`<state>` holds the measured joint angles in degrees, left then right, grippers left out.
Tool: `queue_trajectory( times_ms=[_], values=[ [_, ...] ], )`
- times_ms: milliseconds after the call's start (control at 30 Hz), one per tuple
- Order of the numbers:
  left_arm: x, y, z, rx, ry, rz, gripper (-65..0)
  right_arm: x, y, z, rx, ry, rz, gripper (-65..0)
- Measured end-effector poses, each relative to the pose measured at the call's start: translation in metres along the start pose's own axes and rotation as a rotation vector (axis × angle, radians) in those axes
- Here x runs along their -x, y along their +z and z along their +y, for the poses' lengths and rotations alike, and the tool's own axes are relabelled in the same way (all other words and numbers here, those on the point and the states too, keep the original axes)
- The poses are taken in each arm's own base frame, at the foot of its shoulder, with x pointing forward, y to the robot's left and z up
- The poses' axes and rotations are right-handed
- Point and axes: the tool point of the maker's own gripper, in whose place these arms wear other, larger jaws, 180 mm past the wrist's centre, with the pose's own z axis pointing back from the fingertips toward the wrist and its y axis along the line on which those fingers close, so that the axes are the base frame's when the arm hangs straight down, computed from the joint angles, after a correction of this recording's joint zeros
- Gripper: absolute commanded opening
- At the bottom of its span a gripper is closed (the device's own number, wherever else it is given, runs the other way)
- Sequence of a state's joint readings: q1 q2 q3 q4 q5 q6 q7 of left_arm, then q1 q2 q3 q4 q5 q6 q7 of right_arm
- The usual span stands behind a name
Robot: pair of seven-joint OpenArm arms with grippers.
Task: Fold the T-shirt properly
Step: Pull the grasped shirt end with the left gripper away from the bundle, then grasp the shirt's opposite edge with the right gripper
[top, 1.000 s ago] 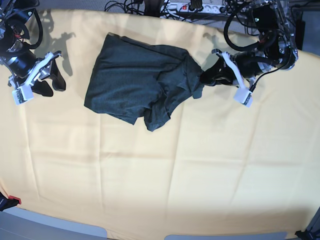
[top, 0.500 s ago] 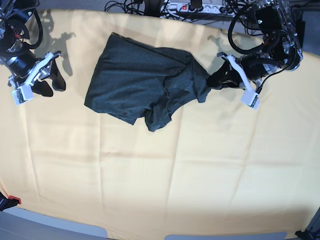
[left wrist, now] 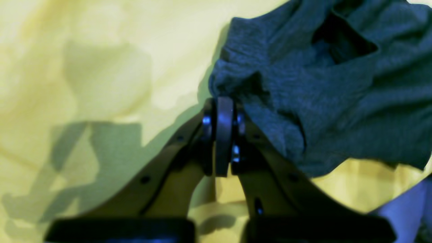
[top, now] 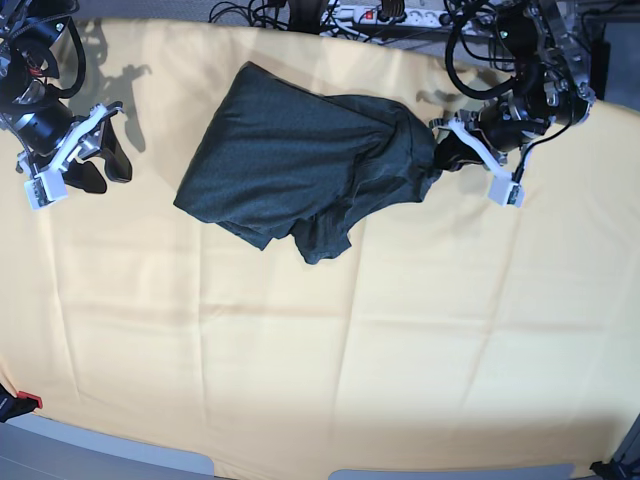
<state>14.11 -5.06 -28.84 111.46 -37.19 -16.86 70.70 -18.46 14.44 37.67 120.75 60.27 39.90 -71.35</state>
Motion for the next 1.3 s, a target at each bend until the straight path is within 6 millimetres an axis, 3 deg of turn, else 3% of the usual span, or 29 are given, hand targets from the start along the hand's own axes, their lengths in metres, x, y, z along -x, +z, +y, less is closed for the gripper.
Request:
queue_trajectory(
  times_ms=[100,133,200,367,433,600,633,667,733,767,800,1033,1200,1300],
  values=[
    [-0.002,-0.001,-0.007,0.036,0.007,-0.010,-65.0,-0.004,0.000,0.004,-0.021,-0.006,-0.020,-38.1],
    [-0.002,-0.001,-0.009,0.045,0.002,-0.012,-61.7,-0.004,0.000,0.004,-0.021,-0.006,-0.020,-38.1],
    [0.000,-0.001,-0.010,0.049,-0.005,-0.010,-53.0,-0.004,0.000,0.004,-0.021,-0.006,-0.020,-38.1],
    [-0.007,0.000,-0.023,0.120,-0.019,-0.058,-19.9,-0.004,0.000,0.004,-0.021,-0.006,-0.020,-38.1],
    [-0.011,0.002,-0.032,0.172,-0.028,-0.077,-15.6,-0.004,0.000,0.004,-0.021,-0.006,-0.020,-38.1],
    [-0.020,0.014,-0.073,0.398,-0.127,-0.137,-15.8,-0.006,0.001,0.002,-0.019,0.002,-0.025,-38.1],
    [-0.024,0.020,-0.085,0.469,-0.164,-0.162,-16.3,-0.008,0.002,0.001,-0.016,0.010,-0.030,-40.2],
    [-0.030,0.026,-0.097,0.538,-0.191,-0.194,-20.5,-0.011,0.003,0.000,-0.014,0.017,-0.043,-46.6],
    [-0.042,0.039,-0.115,0.645,-0.226,-0.257,-43.1,-0.018,0.005,-0.002,-0.018,0.032,-0.067,-65.0],
    [-0.045,0.042,-0.119,0.669,-0.242,-0.266,-57.7,-0.020,0.005,-0.002,-0.025,0.039,-0.072,-65.0],
    [-0.044,0.043,-0.120,0.678,-0.254,-0.263,-65.0,-0.023,0.006,-0.001,-0.027,0.046,-0.083,-65.0],
    [-0.043,0.045,-0.140,0.764,-0.274,-0.258,-65.0,-0.041,-0.016,0.027,-0.134,0.118,-0.115,-65.0],
    [-0.015,0.035,-0.178,0.878,-0.354,-0.138,-65.0,-0.035,-0.050,0.063,-0.219,0.255,-0.030,-65.0],
    [0.000,0.036,-0.187,0.923,-0.397,-0.070,-65.0,-0.035,-0.062,0.079,-0.236,0.323,-0.028,-65.0]
  ],
)
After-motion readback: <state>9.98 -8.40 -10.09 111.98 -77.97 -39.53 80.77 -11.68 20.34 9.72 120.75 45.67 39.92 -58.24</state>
